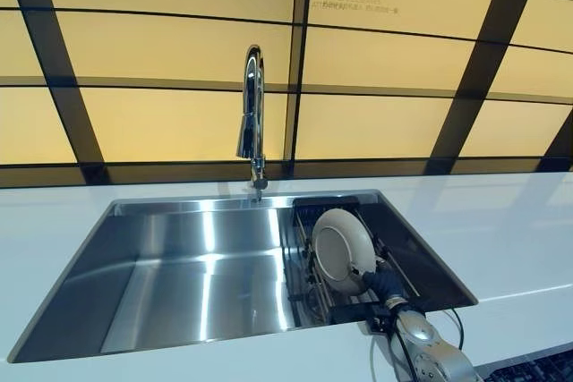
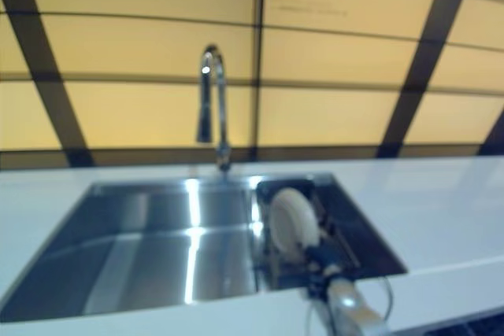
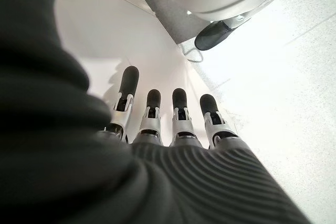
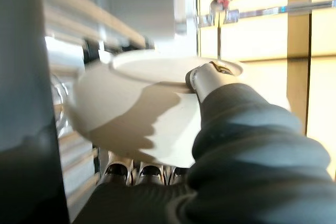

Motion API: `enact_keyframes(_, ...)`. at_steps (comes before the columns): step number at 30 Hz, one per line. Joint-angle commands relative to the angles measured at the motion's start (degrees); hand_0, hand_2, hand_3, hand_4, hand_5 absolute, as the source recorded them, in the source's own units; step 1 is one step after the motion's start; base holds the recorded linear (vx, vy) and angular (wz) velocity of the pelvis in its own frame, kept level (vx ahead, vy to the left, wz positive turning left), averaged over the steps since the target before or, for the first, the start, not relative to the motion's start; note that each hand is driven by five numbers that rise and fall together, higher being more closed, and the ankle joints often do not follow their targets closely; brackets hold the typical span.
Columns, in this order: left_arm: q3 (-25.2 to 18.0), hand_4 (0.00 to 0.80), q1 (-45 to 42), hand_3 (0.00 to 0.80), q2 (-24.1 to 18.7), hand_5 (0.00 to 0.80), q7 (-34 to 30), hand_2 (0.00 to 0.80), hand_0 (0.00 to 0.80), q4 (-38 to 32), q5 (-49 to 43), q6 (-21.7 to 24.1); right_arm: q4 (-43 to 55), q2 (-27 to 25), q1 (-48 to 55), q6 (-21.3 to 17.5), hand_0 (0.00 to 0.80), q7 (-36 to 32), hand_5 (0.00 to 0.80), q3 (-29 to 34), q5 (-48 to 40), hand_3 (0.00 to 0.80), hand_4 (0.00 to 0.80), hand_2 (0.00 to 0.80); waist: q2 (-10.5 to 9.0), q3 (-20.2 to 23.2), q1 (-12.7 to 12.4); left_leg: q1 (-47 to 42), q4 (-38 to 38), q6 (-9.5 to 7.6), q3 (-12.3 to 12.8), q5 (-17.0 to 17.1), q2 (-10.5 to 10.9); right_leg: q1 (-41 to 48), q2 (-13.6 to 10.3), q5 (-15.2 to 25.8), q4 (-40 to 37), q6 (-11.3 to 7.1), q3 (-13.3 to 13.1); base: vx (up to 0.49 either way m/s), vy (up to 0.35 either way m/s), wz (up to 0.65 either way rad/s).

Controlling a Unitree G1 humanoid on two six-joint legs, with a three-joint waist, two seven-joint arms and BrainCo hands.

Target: Take plates into dishwasher

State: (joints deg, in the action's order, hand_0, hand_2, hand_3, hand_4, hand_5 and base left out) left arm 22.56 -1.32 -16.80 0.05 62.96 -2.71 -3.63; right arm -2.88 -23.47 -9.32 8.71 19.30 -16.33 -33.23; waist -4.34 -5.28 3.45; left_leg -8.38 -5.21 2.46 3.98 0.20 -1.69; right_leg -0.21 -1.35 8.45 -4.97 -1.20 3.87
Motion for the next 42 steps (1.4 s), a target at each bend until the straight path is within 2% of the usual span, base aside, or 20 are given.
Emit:
enact_keyframes(1, 1.3, 0.0, 6.6, 0.0, 0.0, 0.0, 0.6, 0.0, 0.0, 2.3, -0.7, 2.0, 0.6, 1.0, -3.9, -1.6, 0.8, -1.4, 0.8, -0.7, -0.2, 0.8, 0.8, 0.8, 0.95, -1.1, -1.7, 1.9, 0.2, -4.82, 1.2, -3.2, 3.0, 2.9, -1.7, -8.9, 6.5, -5.87, 0.3, 0.0, 0.0, 0.0)
enact_keyframes(11, 0.9, 0.0, 6.3, 0.0, 0.1, 0.0, 0.6, 0.0, 0.0, 3.7, -1.1, 3.4, 1.3, 0.0, -5.3, -0.2, 0.8, -1.4, 0.8, 0.9, -1.6, 0.8, 0.8, 0.8, 0.96, -1.1, -1.4, 1.7, 0.2, -4.79, 1.7, -3.2, 2.9, 2.8, -1.6, -9.0, 7.0, -5.74, 0.1, 0.0, 0.0, 0.0)
enact_keyframes(15, 0.9, 0.0, 6.2, 0.0, -0.1, 0.0, 0.5, 0.0, 0.0, 4.1, -1.5, 3.8, 2.8, -0.8, -6.5, -1.4, 0.8, -0.3, 0.8, 2.0, -0.7, 0.8, 0.8, 0.8, 0.93, -1.3, -1.4, 1.6, 0.2, -4.76, 2.0, -3.2, 2.8, 2.8, -1.6, -8.9, 7.0, -5.69, 0.1, 0.0, 0.0, 0.0)
enact_keyframes(16, 0.9, 0.0, 6.1, 0.0, -0.3, 0.0, 0.5, 0.0, 0.0, 4.0, -1.5, 3.9, 4.0, -1.8, -7.8, -3.0, 0.8, -0.1, 0.8, 2.8, 1.1, 0.8, 0.8, 0.8, 0.9, -1.4, -1.5, 1.6, 0.3, -4.72, 2.0, -3.3, 2.7, 2.8, -1.6, -8.8, 6.9, -5.7, 0.1, 0.0, 0.0, 0.0)
enact_keyframes(20, 0.4, 0.0, 6.2, 0.0, -0.6, 0.0, 0.0, 0.0, 0.0, 3.4, -2.1, 3.5, 8.9, -4.3, -12.5, -2.6, 0.8, 2.1, 0.8, 4.9, 4.1, 0.8, 0.8, 0.8, 0.83, -1.5, -1.6, 1.8, 0.4, -4.6, 2.0, -3.3, 2.7, 2.6, -1.4, -8.6, 6.7, -5.67, -0.2, 0.0, 0.0, 0.0)
enact_keyframes(28, 0.0, 0.0, 6.2, 0.0, -1.5, 0.0, -0.9, 0.0, 0.0, 4.2, -3.1, 4.4, 18.1, -11.1, -22.9, 1.4, 0.8, 8.1, 0.8, 7.4, 6.2, 0.8, 0.8, 0.8, 0.65, -1.2, -1.6, 1.9, 0.3, -4.66, 1.7, -3.4, 3.0, 2.7, -1.2, -8.7, 6.5, -5.29, -0.8, 0.0, 0.0, 0.0)
enact_keyframes(36, 0.7, 0.0, 6.1, 0.0, -1.2, 0.0, -0.7, 0.0, 0.0, 5.7, -2.1, 5.5, 18.8, -13.7, -26.0, -1.3, 0.8, 13.5, 0.8, 8.6, 3.6, 0.8, 0.8, 0.8, 0.81, -0.5, -1.5, 1.4, 0.3, -4.53, 1.7, -3.6, 3.2, 3.3, -1.4, -8.9, 6.3, -5.33, -0.9, 0.005, 0.004, 0.0)
enact_keyframes(37, 1.0, 0.0, 6.0, 0.0, -1.2, 0.0, -0.7, 0.0, 0.0, 5.8, -2.0, 5.4, 19.1, -13.8, -26.3, -3.0, 0.8, 15.1, 0.8, 9.2, 3.9, 0.8, 0.8, 0.8, 0.85, -0.2, -1.5, 1.4, 0.3, -4.53, 1.7, -3.6, 3.1, 3.4, -1.5, -8.9, 6.4, -5.32, -0.9, 0.0, 0.0, 0.0)
enact_keyframes(42, 1.2, 0.0, 5.4, 0.0, -1.2, 0.0, -0.5, 0.0, 0.0, 6.5, -1.9, 5.9, 19.9, -14.5, -27.4, -5.6, 0.8, 17.5, 0.8, 10.9, 4.3, 0.8, 0.8, 0.8, 0.83, -0.1, -1.5, 1.3, 0.4, -4.6, 1.4, -3.7, 3.4, 3.5, -1.6, -8.9, 6.4, -5.29, -1.0, 0.013, 0.008, 0.0)
